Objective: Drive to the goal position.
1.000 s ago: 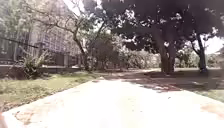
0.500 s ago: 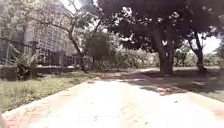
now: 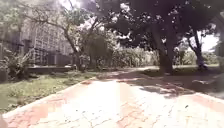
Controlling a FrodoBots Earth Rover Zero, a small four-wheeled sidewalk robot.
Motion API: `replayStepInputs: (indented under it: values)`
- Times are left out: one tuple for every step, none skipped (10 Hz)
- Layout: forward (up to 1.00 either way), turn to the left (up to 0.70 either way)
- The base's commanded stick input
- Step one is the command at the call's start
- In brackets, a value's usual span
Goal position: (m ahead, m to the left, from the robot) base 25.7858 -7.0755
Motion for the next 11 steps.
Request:
replayStepInputs:
  values:
    - [0.7,0.0]
    - [0.7,0.0]
    - [0.7,0.0]
    - [0.7,0.0]
    - [0.7,0.0]
    - [0.7,0.0]
    - [0.7,0.0]
    - [0.7,0.0]
    - [0.7,0.0]
    - [0.7,0.0]
    - [0.7,0.0]
